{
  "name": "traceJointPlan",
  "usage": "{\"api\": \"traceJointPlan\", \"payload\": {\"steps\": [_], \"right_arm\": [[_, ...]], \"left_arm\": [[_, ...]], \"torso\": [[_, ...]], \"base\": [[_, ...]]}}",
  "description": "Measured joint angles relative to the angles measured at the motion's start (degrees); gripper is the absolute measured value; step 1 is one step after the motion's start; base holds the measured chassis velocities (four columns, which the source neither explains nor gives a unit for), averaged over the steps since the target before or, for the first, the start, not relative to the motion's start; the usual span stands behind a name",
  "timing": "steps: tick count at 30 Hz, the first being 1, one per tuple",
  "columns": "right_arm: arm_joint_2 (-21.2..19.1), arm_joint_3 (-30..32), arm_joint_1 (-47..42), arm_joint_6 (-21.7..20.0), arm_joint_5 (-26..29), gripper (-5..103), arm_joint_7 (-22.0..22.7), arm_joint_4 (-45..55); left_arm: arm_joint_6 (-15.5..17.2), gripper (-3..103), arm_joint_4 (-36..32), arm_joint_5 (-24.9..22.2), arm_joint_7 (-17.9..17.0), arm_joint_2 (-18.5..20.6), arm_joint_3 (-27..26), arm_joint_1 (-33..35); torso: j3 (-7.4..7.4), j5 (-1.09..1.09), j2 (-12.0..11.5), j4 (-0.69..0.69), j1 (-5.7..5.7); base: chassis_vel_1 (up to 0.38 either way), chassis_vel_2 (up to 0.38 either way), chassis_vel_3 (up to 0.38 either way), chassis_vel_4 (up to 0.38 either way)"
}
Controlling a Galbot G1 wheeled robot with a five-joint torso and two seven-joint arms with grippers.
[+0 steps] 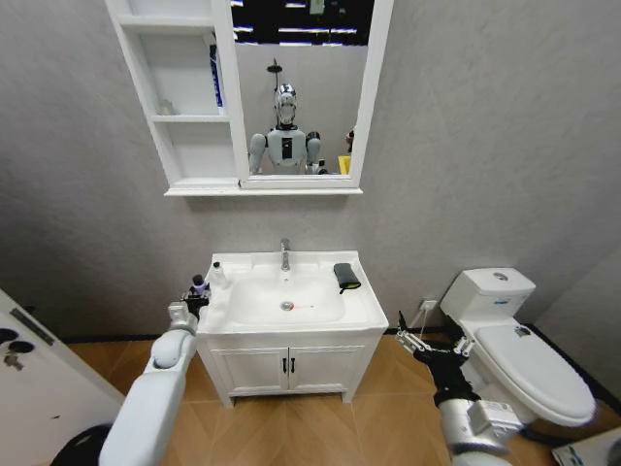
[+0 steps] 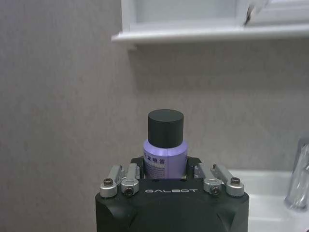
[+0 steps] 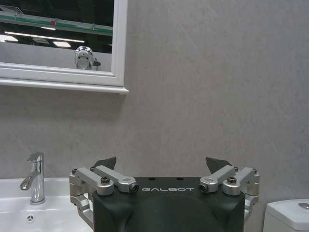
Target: Move facial cleanser and shampoo from washbasin to cabinet, then wipe washbasin with towel.
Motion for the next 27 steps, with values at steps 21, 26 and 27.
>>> {"api": "traceJointPlan", "payload": {"steps": [21,26,27], "right_arm": [[0.72,-0.33,1.28,-0.24,-0.43,100,-0.28,-1.5],[0.55,0.1,1.11,-0.1,-0.36,100,-0.24,-1.66],[0.55,0.1,1.11,-0.1,-0.36,100,-0.24,-1.66]], "left_arm": [[10.38,43,22.84,-18.94,-6.75,4.52,25.17,-53.48],[9.97,43,40.19,-14.86,-2.0,0.38,25.85,-63.05],[9.97,43,40.19,-14.86,-2.0,0.38,25.85,-63.05]], "torso": [[0.01,0.02,-0.01,-0.05,0.03],[0.02,-0.01,-0.02,-0.01,0.03],[0.02,-0.01,-0.02,-0.01,0.03]], "base": [[0.0,0.0,0.0,0.0],[0.0,0.0,0.0,0.0],[0.0,0.0,0.0,0.0]]}}
